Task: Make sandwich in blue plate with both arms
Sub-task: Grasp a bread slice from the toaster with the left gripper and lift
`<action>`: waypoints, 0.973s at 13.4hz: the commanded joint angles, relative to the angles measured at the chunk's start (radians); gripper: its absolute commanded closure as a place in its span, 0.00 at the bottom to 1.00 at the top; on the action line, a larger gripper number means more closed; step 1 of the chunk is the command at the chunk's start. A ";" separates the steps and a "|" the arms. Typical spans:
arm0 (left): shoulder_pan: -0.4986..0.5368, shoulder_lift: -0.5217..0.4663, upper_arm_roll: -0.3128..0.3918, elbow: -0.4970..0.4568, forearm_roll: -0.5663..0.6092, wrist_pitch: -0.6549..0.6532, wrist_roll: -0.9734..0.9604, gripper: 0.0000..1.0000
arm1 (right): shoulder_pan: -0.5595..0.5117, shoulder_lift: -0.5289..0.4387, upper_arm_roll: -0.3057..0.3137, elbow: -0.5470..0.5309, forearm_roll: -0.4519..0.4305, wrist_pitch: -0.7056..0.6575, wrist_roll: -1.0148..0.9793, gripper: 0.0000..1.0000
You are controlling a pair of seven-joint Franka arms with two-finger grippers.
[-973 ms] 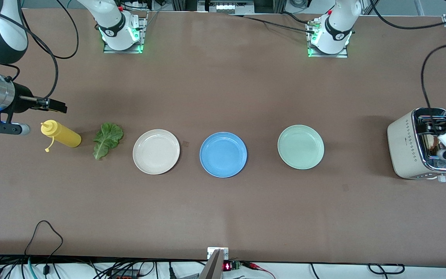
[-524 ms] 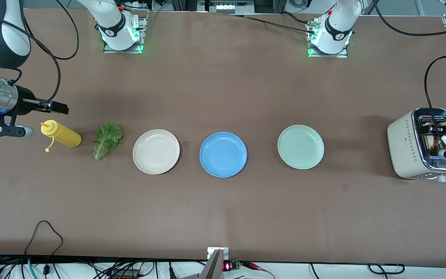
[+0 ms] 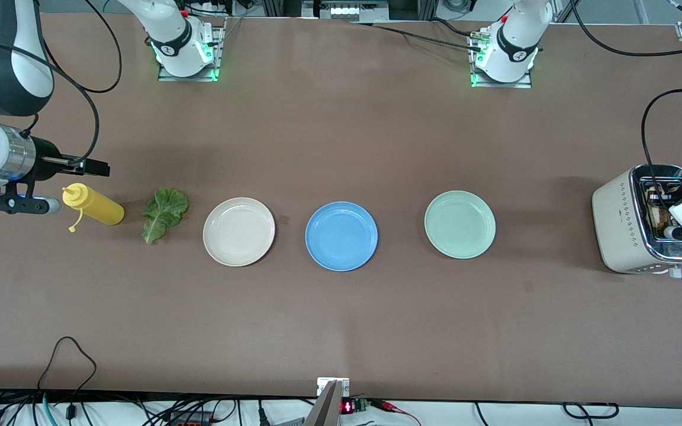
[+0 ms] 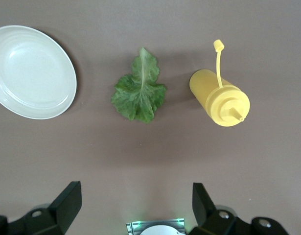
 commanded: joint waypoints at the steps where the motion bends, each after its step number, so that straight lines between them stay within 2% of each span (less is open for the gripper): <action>1: 0.013 -0.036 -0.018 0.014 0.014 -0.061 0.020 0.99 | 0.001 0.001 0.005 0.001 0.003 -0.020 -0.014 0.00; 3: 0.004 -0.089 -0.031 0.057 0.019 -0.141 0.020 0.99 | 0.003 0.001 0.007 0.000 0.004 -0.026 -0.013 0.00; 7: 0.004 -0.114 -0.157 0.244 0.025 -0.424 0.014 0.99 | 0.004 -0.004 0.007 -0.028 0.004 -0.019 -0.013 0.00; 10: 0.007 -0.119 -0.290 0.267 -0.035 -0.480 0.003 0.99 | 0.006 -0.045 0.007 -0.156 0.004 0.094 -0.010 0.00; 12: -0.003 -0.102 -0.312 0.263 -0.177 -0.447 -0.029 0.99 | 0.006 -0.088 0.007 -0.288 0.003 0.254 -0.010 0.00; 13: -0.028 -0.061 -0.318 0.255 -0.257 -0.387 -0.037 0.99 | 0.004 -0.096 0.007 -0.351 0.003 0.342 -0.011 0.00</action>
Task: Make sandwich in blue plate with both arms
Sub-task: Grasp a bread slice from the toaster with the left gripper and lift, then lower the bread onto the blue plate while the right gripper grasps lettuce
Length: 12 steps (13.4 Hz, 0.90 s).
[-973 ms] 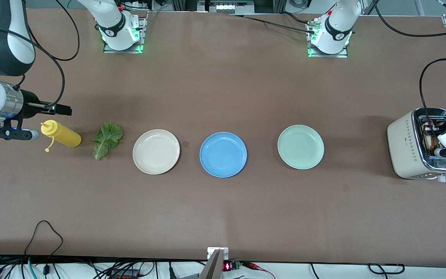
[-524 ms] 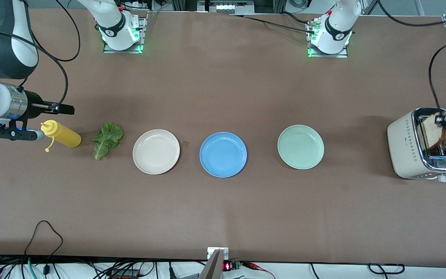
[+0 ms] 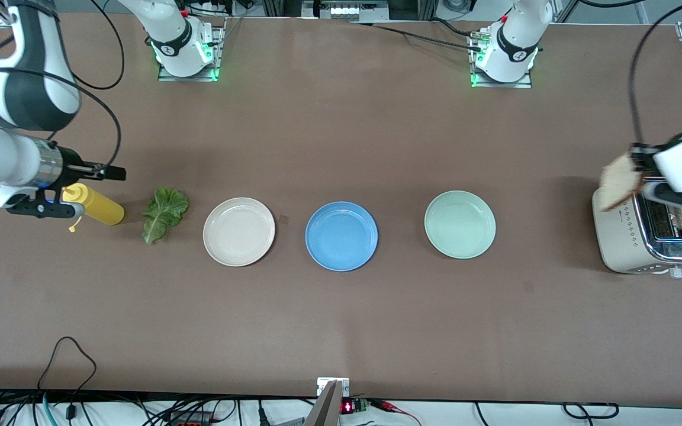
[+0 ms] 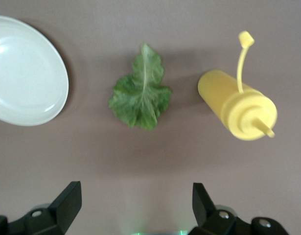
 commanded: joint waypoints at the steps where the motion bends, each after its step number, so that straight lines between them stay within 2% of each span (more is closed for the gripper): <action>1: -0.036 0.110 -0.015 0.006 -0.168 0.106 -0.029 0.99 | -0.001 -0.074 0.002 -0.196 0.001 0.208 -0.011 0.00; 3: -0.052 0.187 -0.017 -0.011 -0.386 0.189 -0.038 0.99 | 0.001 -0.064 0.002 -0.270 -0.006 0.347 -0.014 0.00; 5: -0.058 0.233 -0.018 -0.080 -0.659 0.288 0.018 0.99 | 0.001 -0.024 0.002 -0.308 -0.010 0.469 -0.014 0.00; 6: -0.081 0.247 -0.018 -0.124 -0.758 0.360 0.075 0.99 | 0.001 -0.001 0.002 -0.309 -0.012 0.504 -0.014 0.00; 8: -0.144 0.294 -0.035 -0.236 -1.038 0.558 0.240 0.99 | 0.001 0.054 0.002 -0.309 -0.012 0.576 -0.014 0.00; 9: -0.199 0.323 -0.046 -0.282 -1.210 0.700 0.356 0.99 | -0.001 0.080 0.002 -0.309 -0.012 0.602 -0.014 0.00; 10: -0.254 0.360 -0.046 -0.298 -1.346 0.803 0.479 0.99 | -0.001 0.103 0.002 -0.309 -0.013 0.634 -0.016 0.00; 12: -0.328 0.431 -0.046 -0.324 -1.577 0.893 0.666 0.99 | -0.002 0.155 0.000 -0.309 -0.012 0.702 -0.016 0.00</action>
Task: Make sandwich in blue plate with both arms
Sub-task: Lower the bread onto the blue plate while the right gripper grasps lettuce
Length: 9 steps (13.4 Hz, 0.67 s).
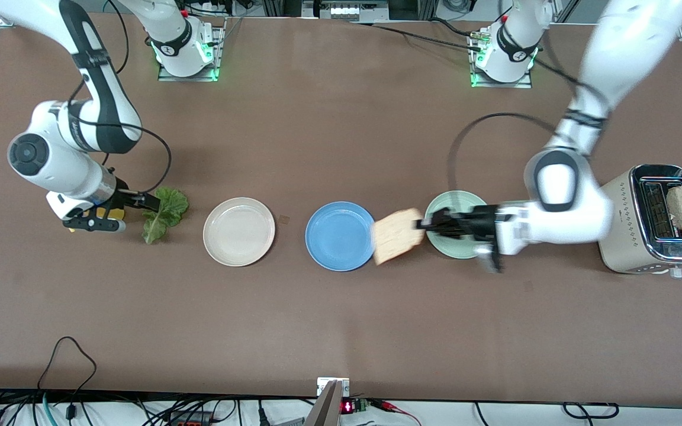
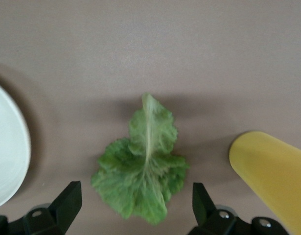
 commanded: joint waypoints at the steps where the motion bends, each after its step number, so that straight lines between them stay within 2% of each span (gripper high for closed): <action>1: -0.064 0.078 -0.001 -0.021 -0.279 0.062 0.254 0.99 | -0.004 0.067 0.002 0.003 -0.010 0.091 -0.014 0.00; 3: -0.087 0.129 -0.001 -0.013 -0.421 0.060 0.395 0.99 | -0.004 0.096 0.000 0.008 -0.009 0.120 -0.014 0.00; 4: -0.102 0.140 -0.001 -0.015 -0.453 0.059 0.425 0.99 | -0.007 0.107 0.000 0.008 -0.009 0.140 -0.007 0.00; 9: -0.133 0.180 0.001 -0.016 -0.454 0.057 0.428 0.99 | -0.015 0.154 -0.004 0.017 0.002 0.241 0.006 0.00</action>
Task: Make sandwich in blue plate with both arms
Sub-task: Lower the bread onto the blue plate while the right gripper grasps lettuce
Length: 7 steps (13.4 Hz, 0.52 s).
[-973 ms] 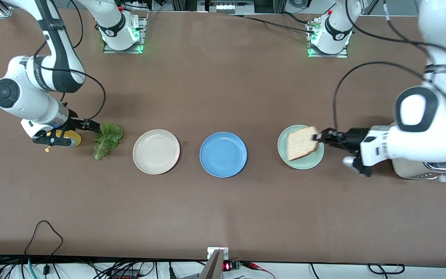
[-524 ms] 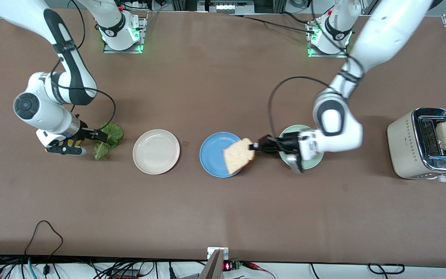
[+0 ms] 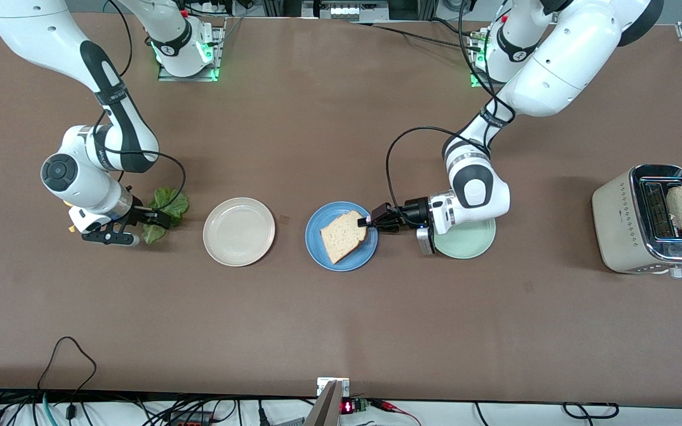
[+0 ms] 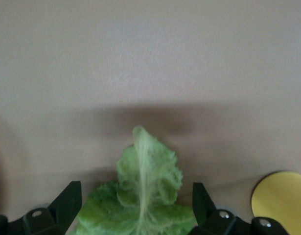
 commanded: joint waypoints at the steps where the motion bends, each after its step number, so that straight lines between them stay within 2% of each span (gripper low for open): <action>1: -0.023 0.023 0.002 0.015 -0.032 -0.006 0.029 0.99 | -0.008 0.024 0.001 0.020 0.003 0.032 0.004 0.00; 4: -0.036 0.037 0.000 0.019 -0.035 -0.006 0.023 0.99 | -0.006 0.050 -0.001 0.022 0.004 0.053 0.004 0.01; 6: -0.036 0.039 0.000 0.021 -0.035 0.002 0.028 0.96 | -0.008 0.056 -0.001 0.022 0.004 0.055 0.004 0.12; 7: -0.036 0.037 0.000 0.021 -0.035 0.002 0.031 0.86 | -0.008 0.056 -0.001 0.022 0.004 0.055 0.004 0.18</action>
